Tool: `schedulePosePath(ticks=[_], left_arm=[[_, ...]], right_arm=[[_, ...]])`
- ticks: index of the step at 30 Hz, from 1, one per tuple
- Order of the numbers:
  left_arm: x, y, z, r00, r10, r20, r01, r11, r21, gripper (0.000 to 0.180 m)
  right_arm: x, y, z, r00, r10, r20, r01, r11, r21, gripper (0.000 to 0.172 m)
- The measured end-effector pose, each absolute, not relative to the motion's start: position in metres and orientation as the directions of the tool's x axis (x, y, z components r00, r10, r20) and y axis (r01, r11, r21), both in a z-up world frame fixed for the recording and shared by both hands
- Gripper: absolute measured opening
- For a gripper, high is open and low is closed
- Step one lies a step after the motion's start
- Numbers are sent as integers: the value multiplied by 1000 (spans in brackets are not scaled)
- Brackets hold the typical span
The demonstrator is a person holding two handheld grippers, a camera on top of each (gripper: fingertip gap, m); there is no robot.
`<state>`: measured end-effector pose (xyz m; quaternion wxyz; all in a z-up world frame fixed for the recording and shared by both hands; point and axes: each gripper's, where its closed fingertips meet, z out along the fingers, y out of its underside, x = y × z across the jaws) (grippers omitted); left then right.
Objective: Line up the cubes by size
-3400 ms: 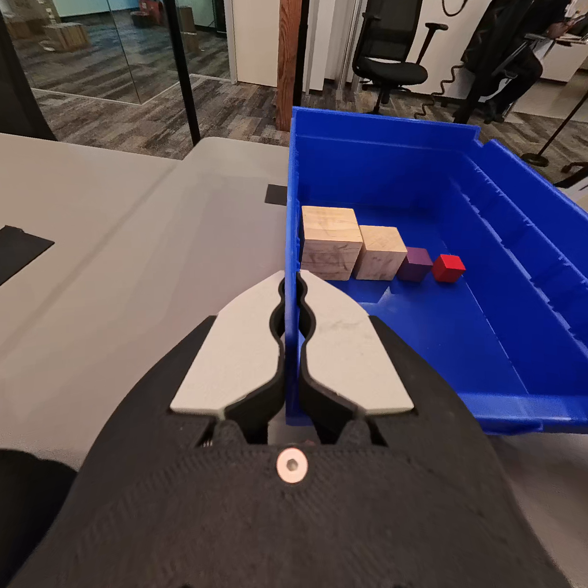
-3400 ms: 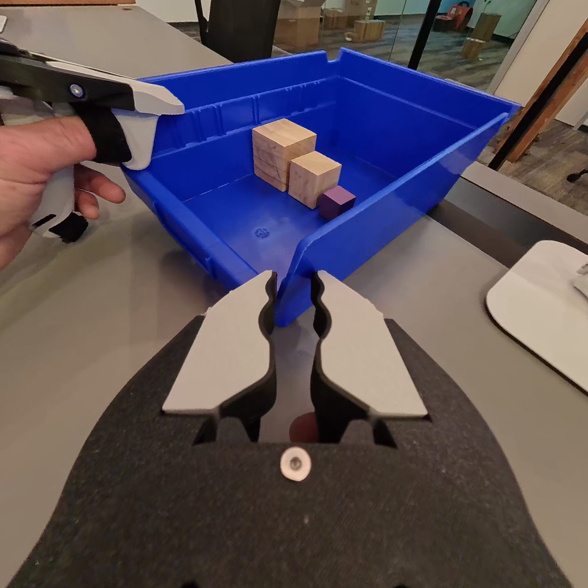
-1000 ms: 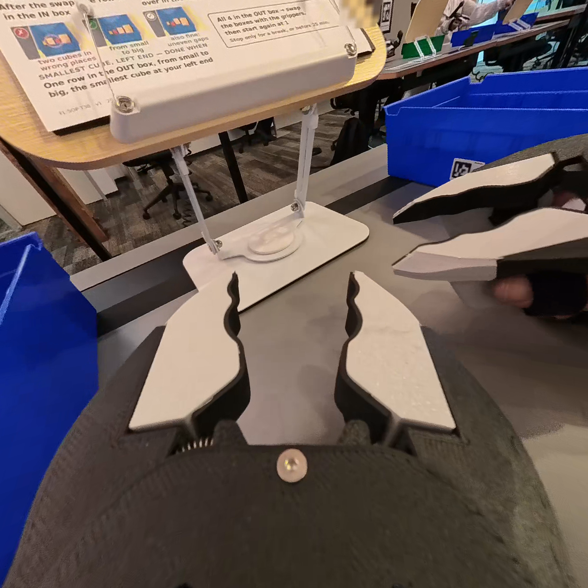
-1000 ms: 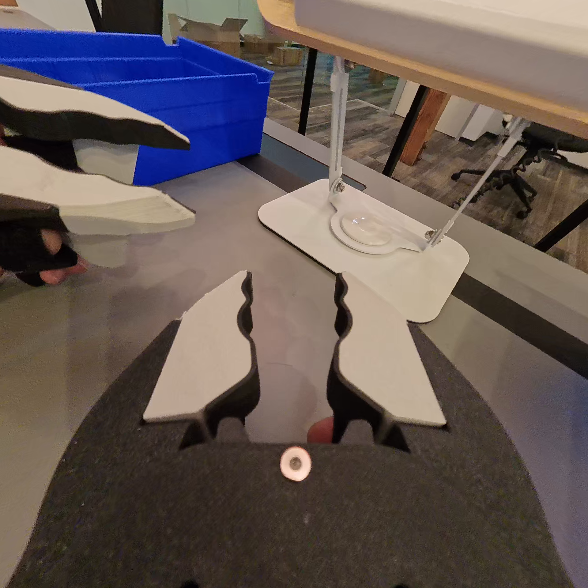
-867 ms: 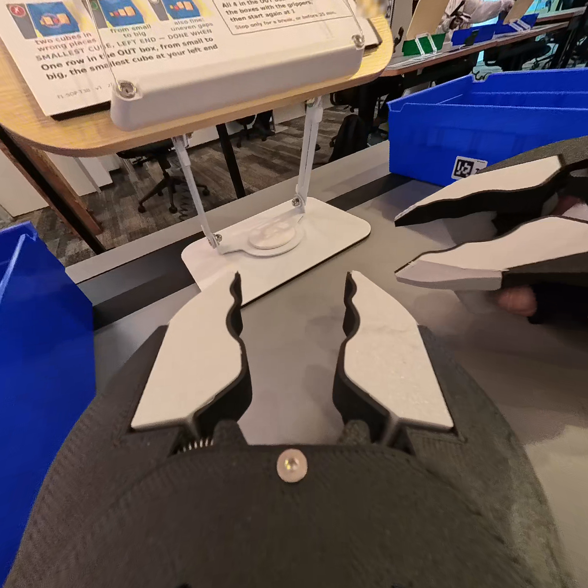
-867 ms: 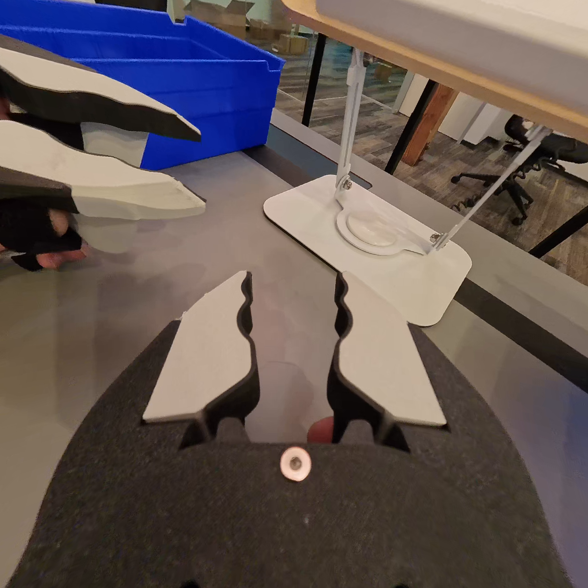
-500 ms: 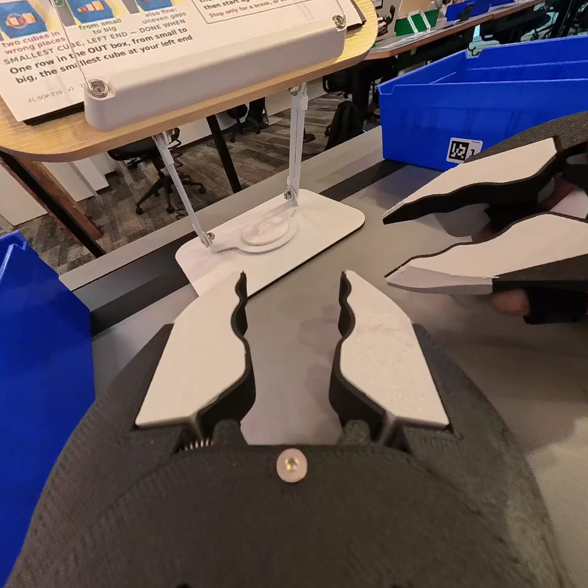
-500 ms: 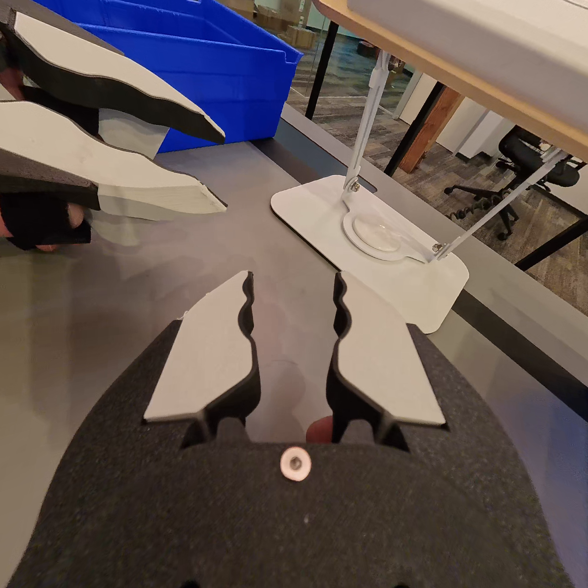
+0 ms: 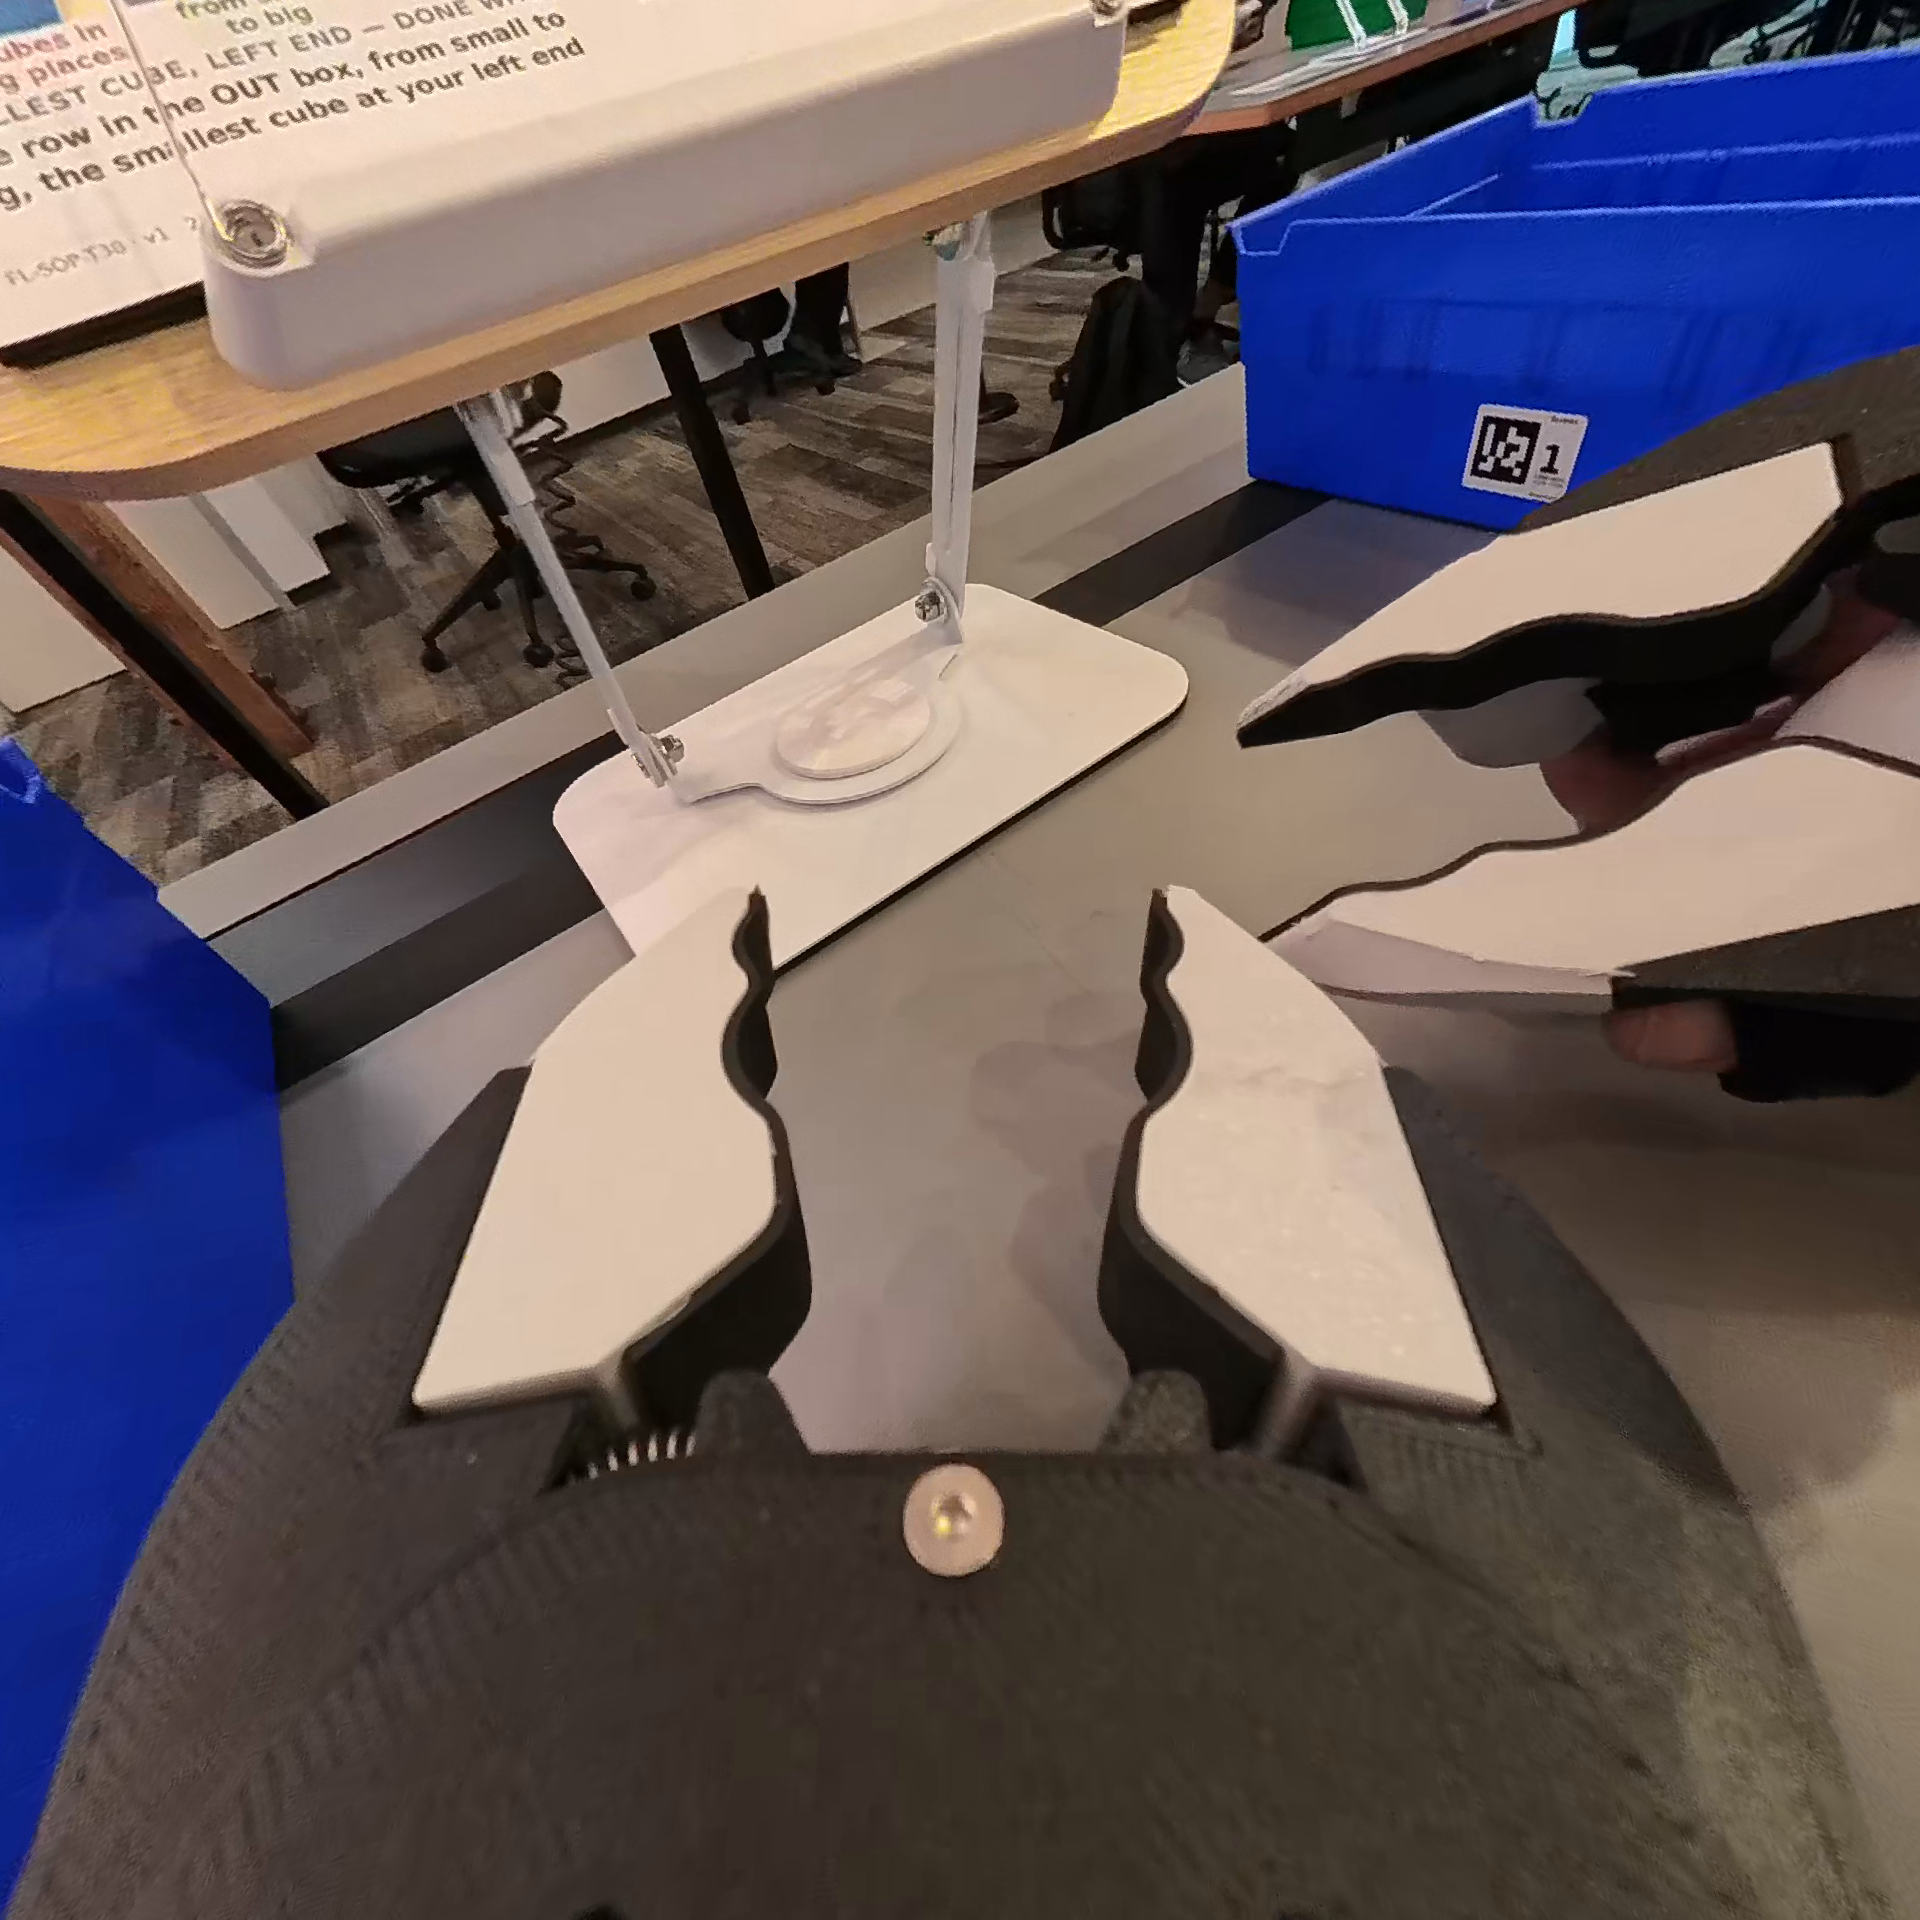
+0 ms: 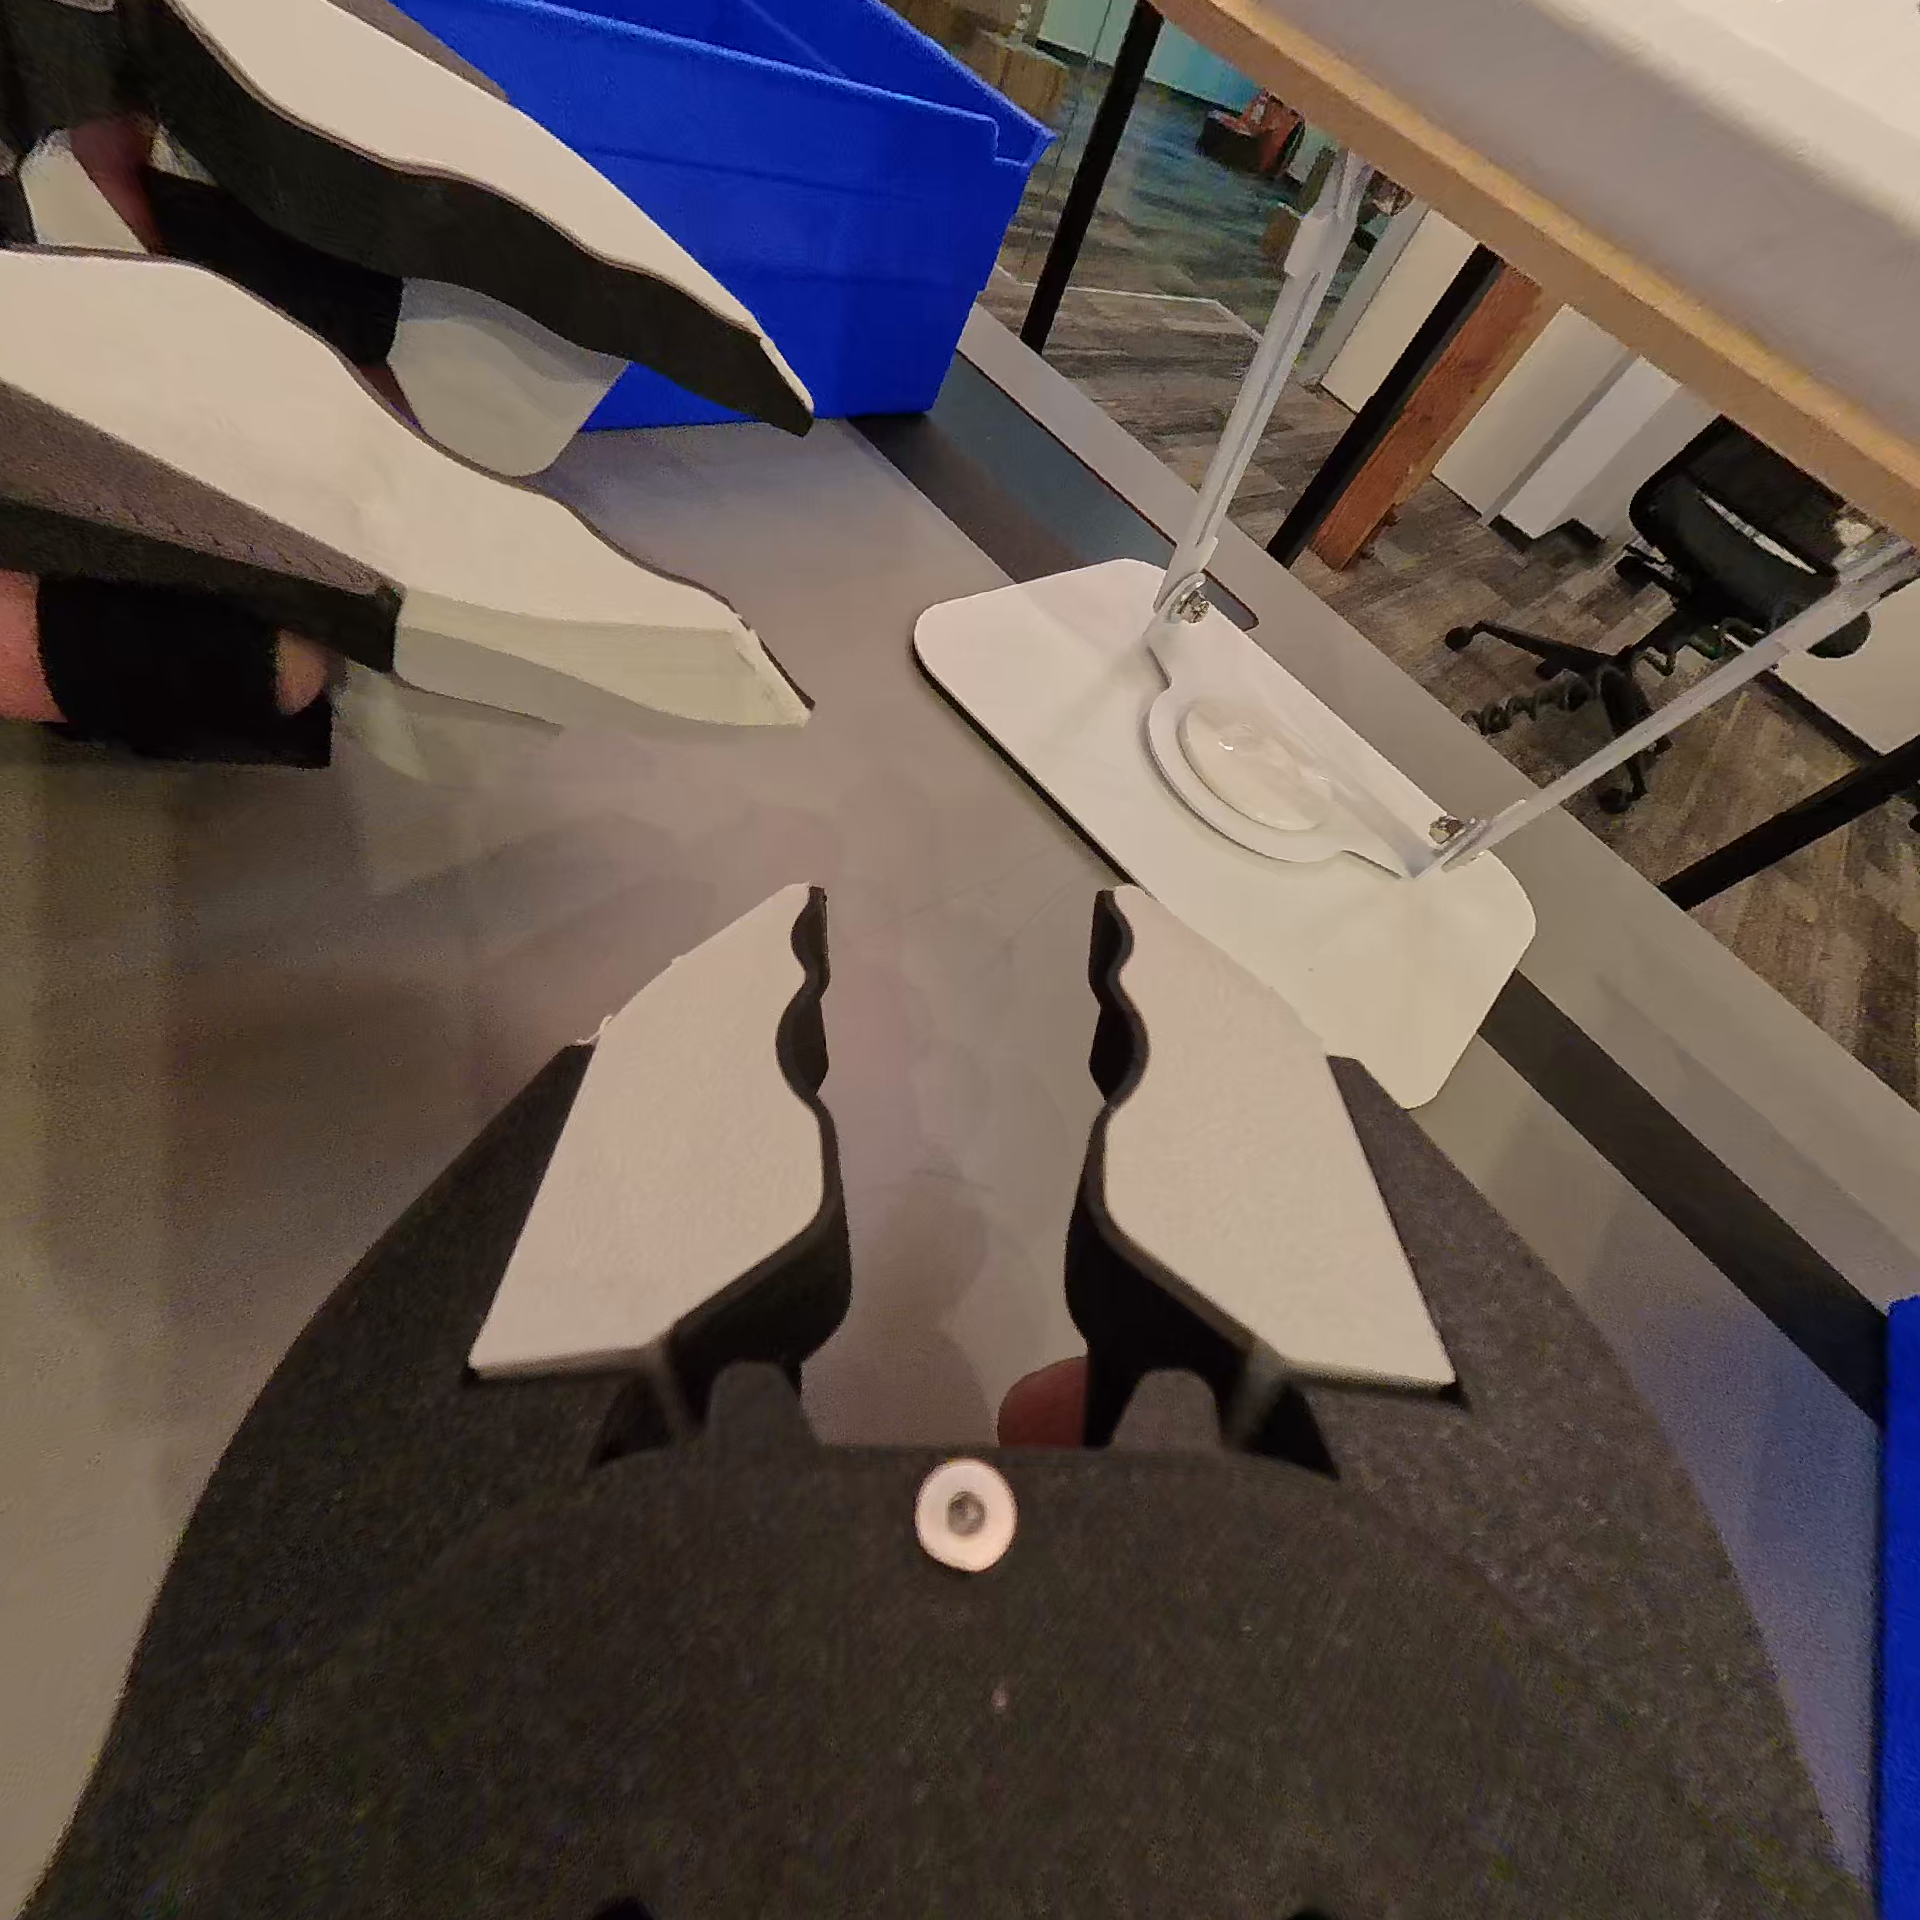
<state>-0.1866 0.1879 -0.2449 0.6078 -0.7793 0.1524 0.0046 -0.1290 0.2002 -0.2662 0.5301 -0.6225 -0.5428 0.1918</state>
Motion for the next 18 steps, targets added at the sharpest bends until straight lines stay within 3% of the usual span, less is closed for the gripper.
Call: schedulePosePath(ticks=[18], left_arm=[[-185, 188, -246, 949, -238, -205, -258, -219, -941, 69]], right_arm=[[-132, 196, -270, 305, 876, 373, 496, 188, -848, 48]])
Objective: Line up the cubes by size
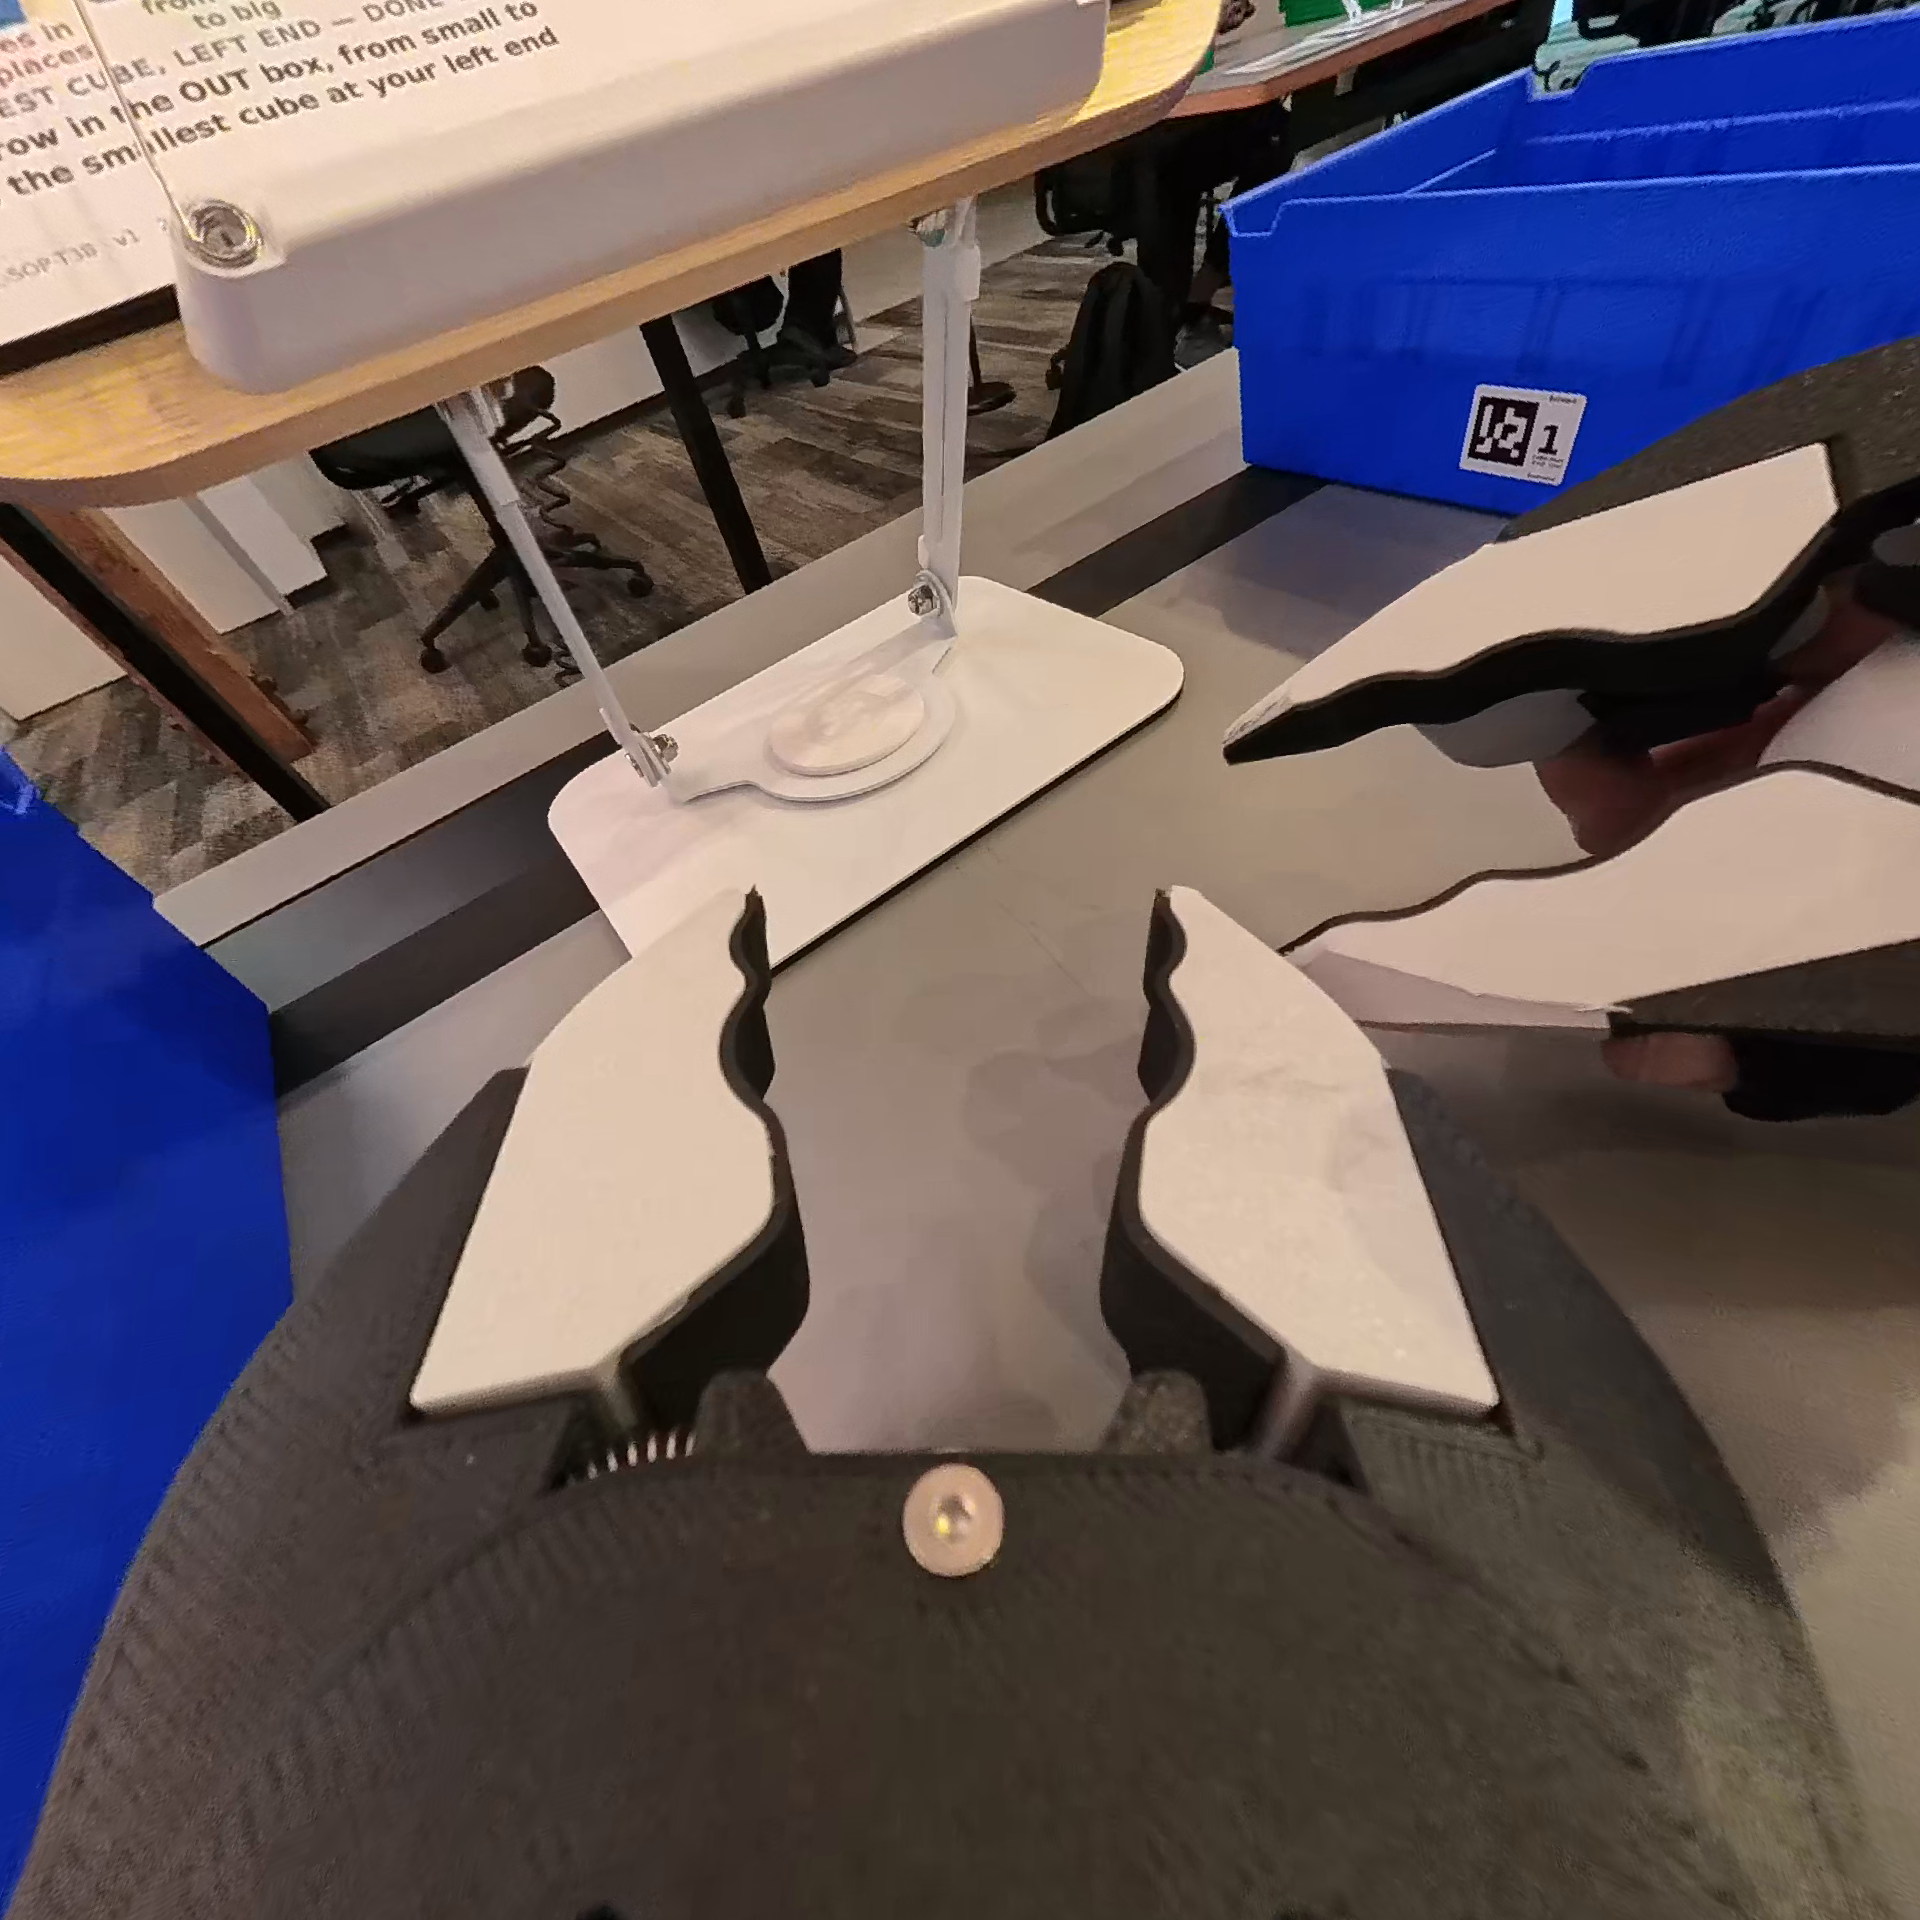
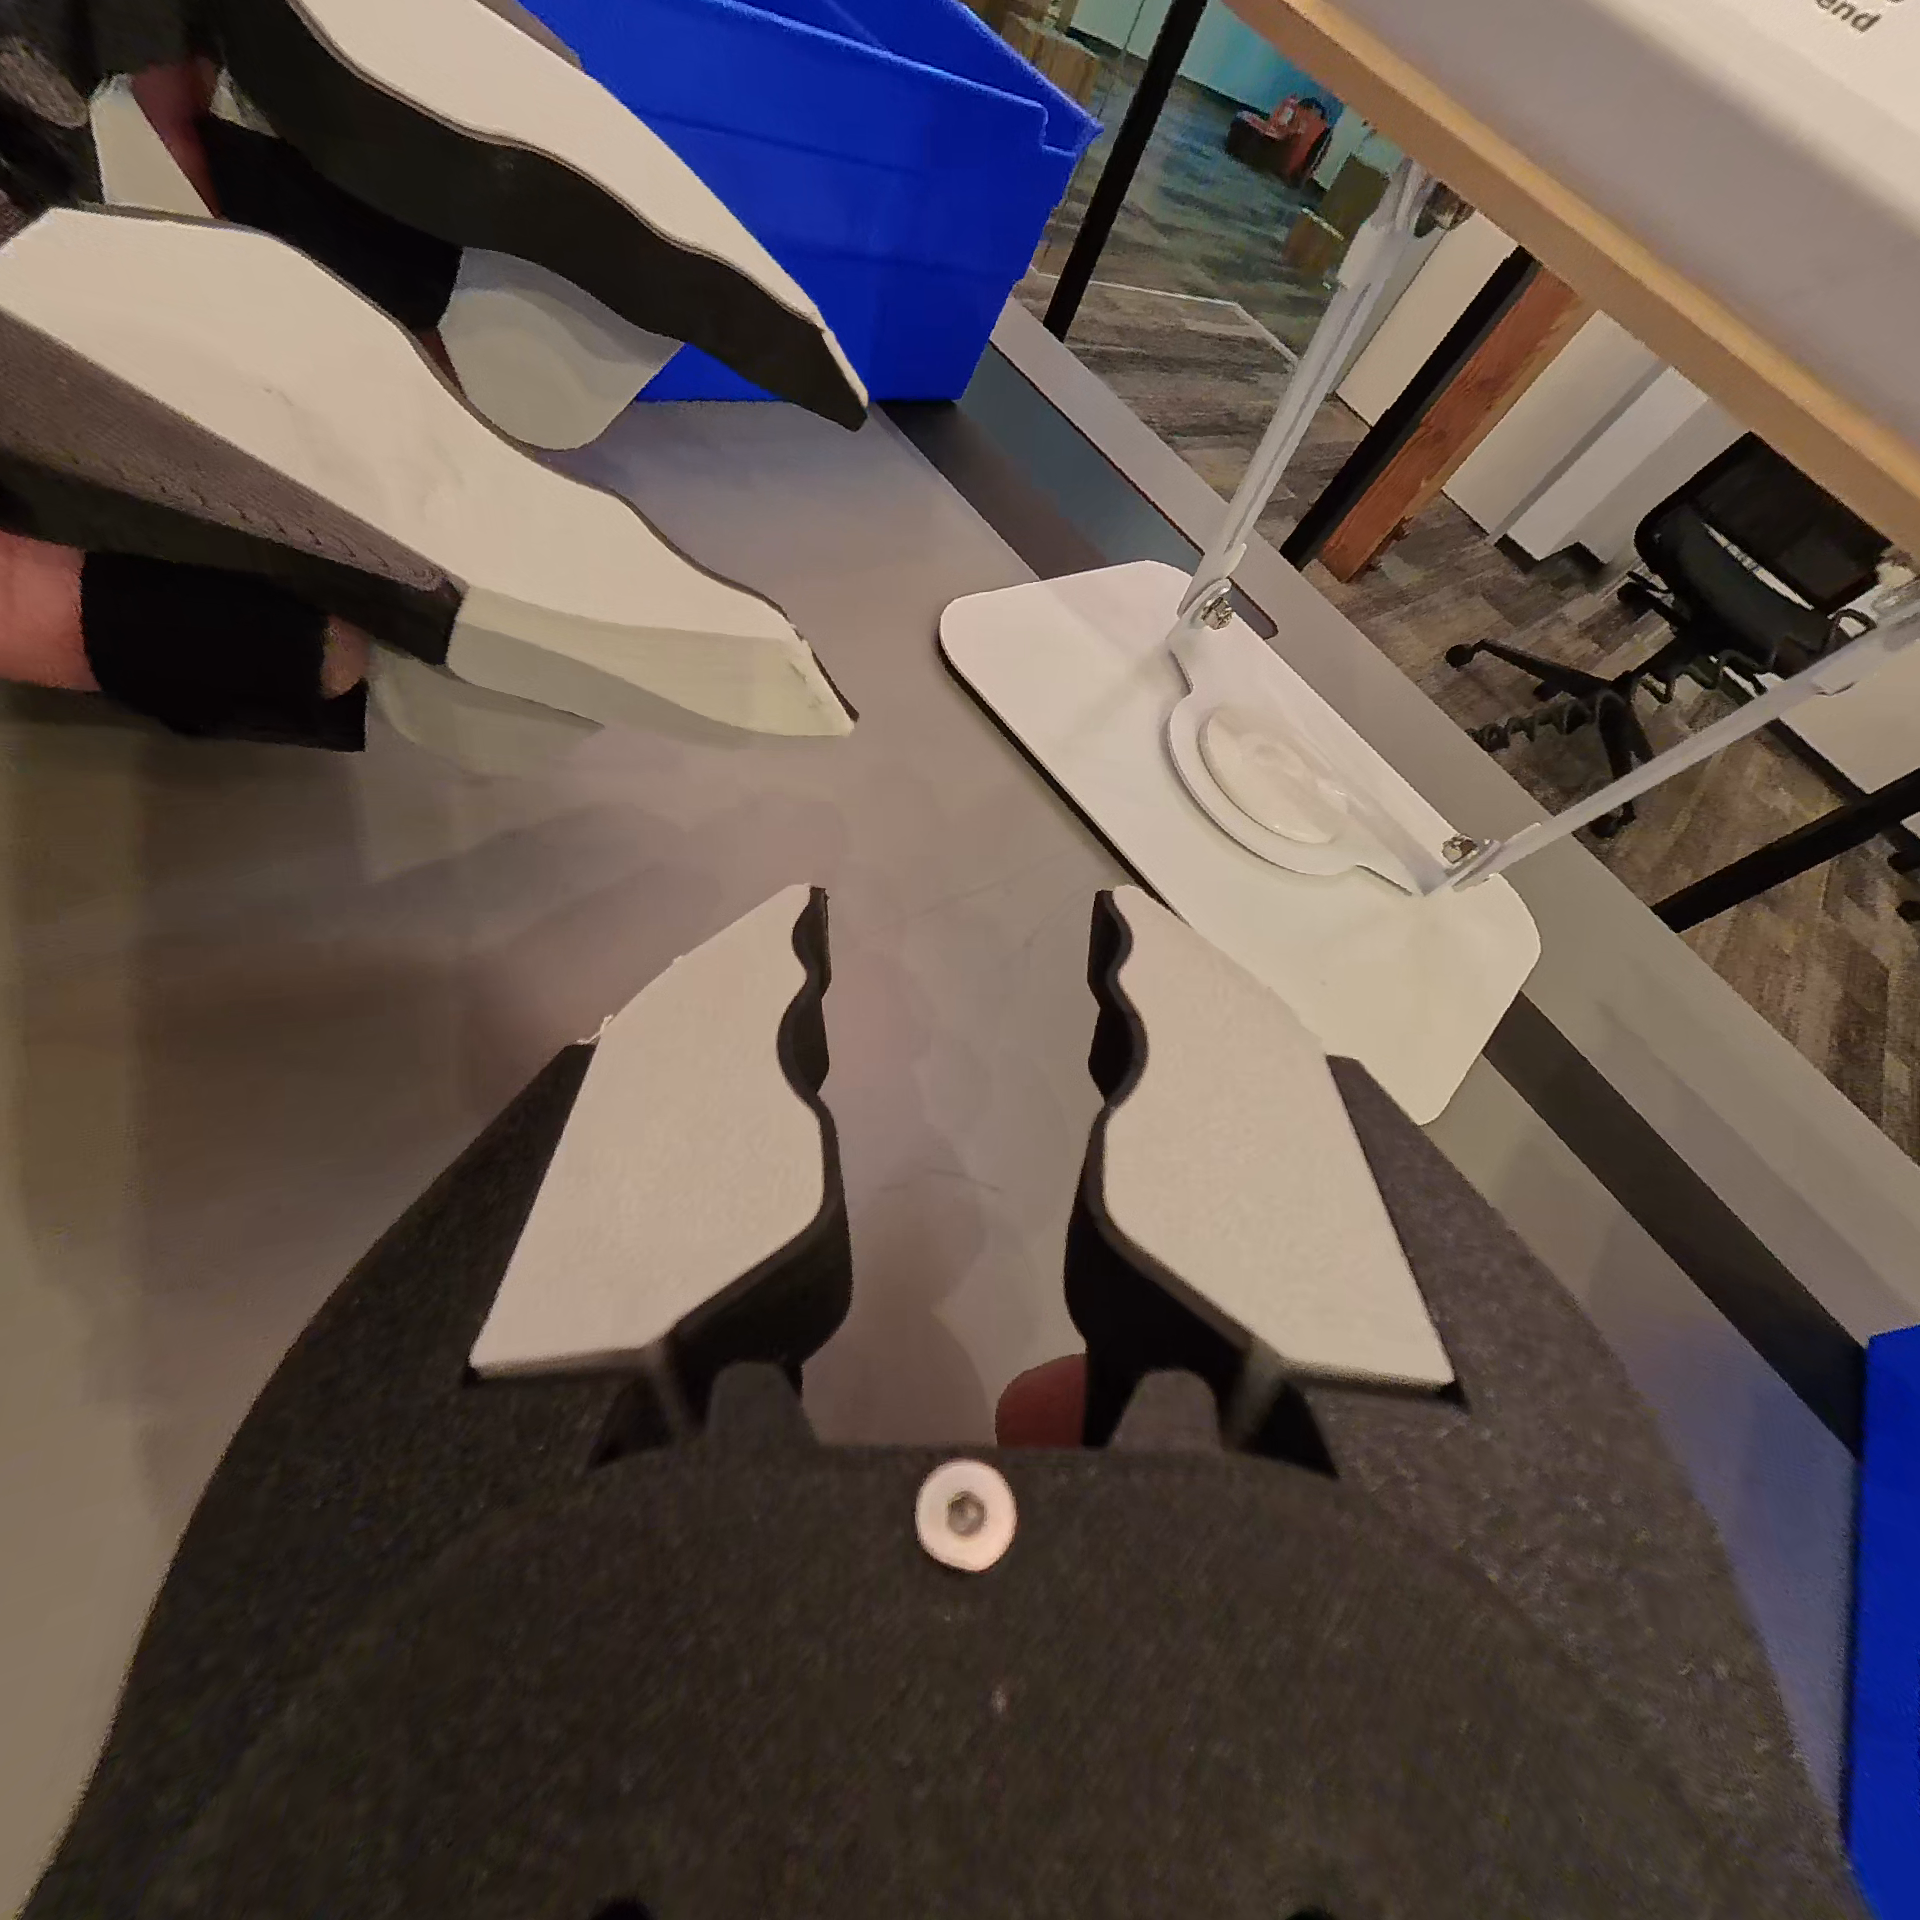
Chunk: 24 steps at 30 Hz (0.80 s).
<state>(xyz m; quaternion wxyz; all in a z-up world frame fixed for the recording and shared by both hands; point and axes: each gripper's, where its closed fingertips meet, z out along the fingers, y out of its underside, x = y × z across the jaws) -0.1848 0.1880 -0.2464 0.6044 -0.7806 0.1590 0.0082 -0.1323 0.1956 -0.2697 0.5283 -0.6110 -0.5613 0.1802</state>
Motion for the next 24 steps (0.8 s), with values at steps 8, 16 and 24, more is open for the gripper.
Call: schedulePosePath(ticks=[8, 16, 24], left_arm=[[-185, 188, -246, 949, -240, -205, -259, -219, -941, 69], [-183, 188, -247, 945, -245, -217, -272, -222, -936, 69], [-183, 188, -248, 943, -248, -223, -279, -221, -935, 69]], right_arm=[[-133, 196, -270, 304, 876, 374, 496, 189, -847, 47], [-133, 195, -270, 301, 876, 377, 498, 193, -845, 47], [-133, 195, -270, 300, 875, 379, 500, 194, -844, 47]])
